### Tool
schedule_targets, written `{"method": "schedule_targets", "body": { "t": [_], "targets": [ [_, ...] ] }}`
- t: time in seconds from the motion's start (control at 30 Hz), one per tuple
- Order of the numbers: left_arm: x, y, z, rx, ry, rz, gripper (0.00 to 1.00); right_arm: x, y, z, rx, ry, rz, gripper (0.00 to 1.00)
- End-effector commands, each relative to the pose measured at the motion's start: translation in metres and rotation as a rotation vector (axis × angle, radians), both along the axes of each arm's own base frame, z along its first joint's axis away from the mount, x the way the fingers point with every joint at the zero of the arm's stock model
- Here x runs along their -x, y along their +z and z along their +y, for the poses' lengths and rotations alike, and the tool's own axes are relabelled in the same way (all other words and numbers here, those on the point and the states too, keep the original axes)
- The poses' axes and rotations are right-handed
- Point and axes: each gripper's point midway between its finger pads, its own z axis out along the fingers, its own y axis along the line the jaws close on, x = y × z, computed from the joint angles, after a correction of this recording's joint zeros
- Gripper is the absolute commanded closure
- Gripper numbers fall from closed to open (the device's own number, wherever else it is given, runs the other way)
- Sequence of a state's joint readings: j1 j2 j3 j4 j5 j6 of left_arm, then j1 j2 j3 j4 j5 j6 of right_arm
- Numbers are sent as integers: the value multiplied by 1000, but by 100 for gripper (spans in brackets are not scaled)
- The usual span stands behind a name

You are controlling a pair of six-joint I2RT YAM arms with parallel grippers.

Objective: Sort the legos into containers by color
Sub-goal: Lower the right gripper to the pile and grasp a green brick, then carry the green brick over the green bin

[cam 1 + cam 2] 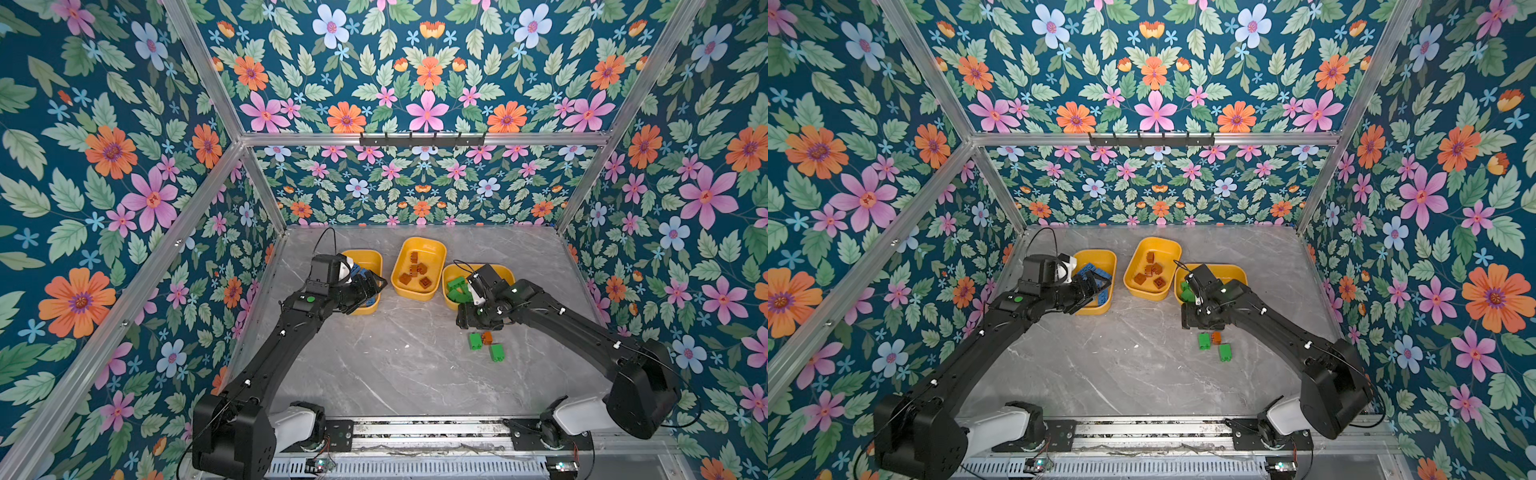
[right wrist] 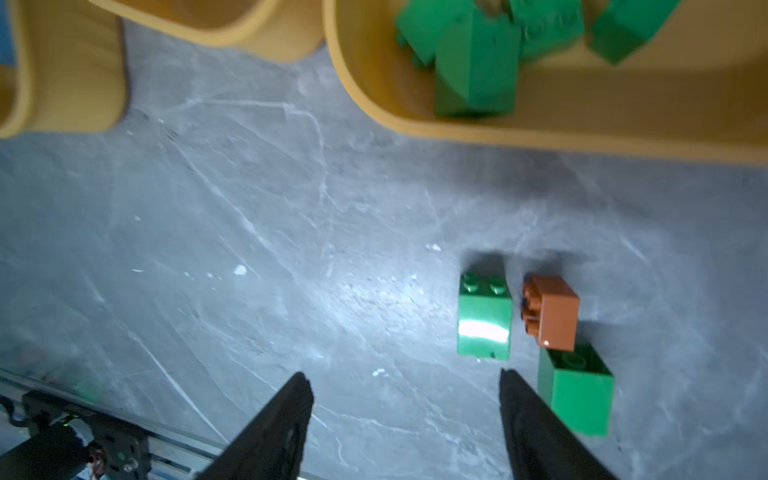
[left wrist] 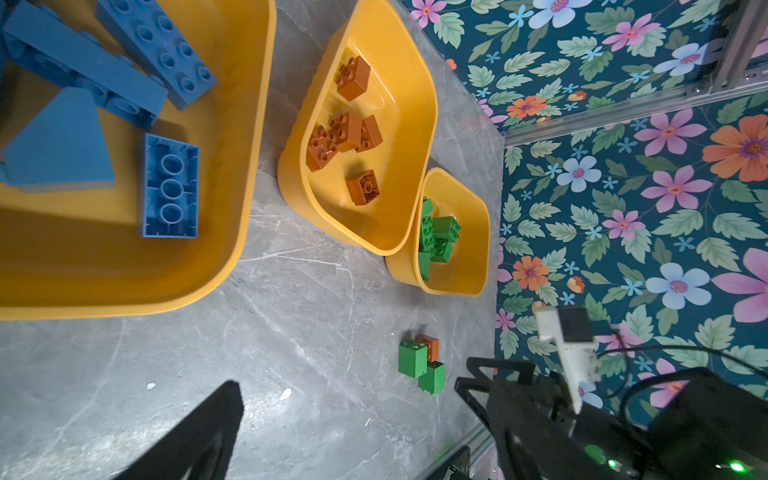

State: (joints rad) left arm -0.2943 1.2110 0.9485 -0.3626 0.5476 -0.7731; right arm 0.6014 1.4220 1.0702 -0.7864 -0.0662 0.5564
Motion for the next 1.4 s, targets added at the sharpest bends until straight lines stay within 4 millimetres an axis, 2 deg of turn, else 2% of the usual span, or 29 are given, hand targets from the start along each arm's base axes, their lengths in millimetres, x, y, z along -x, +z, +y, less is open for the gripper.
{"method": "schedule_targets", "body": {
  "t": [0.0, 0.17, 0.47, 0.63, 0.77, 0.9, 1.07, 1.23, 1.37],
  "targets": [
    [-4, 7, -9, 37, -16, -27, 5, 5, -13, -8, 27, -60, 14, 30],
    [-3, 9, -18, 51, -30, -32, 5, 11, -37, -17, 81, -71, 40, 34],
    [1, 9, -22, 62, -38, -30, 5, 5, -65, -12, 96, -57, 64, 44],
    [5, 6, -22, 67, -41, -22, 5, 3, -80, -14, 148, -35, 88, 53],
    [10, 3, -24, 71, -45, -13, 5, 1, -79, -16, 167, -22, 83, 66],
    [13, -1, -27, 74, -50, -5, 5, 0, -67, -17, 173, -7, 68, 73],
    [11, 1, -28, 76, -54, -12, 5, -12, -22, -14, 137, 2, -11, 75],
    [6, 5, -33, 82, -59, -18, 5, -47, 29, -26, 63, -39, -124, 76],
    [4, 6, -37, 86, -63, -21, 5, -81, 45, -43, 26, -75, -155, 76]
  ]
}}
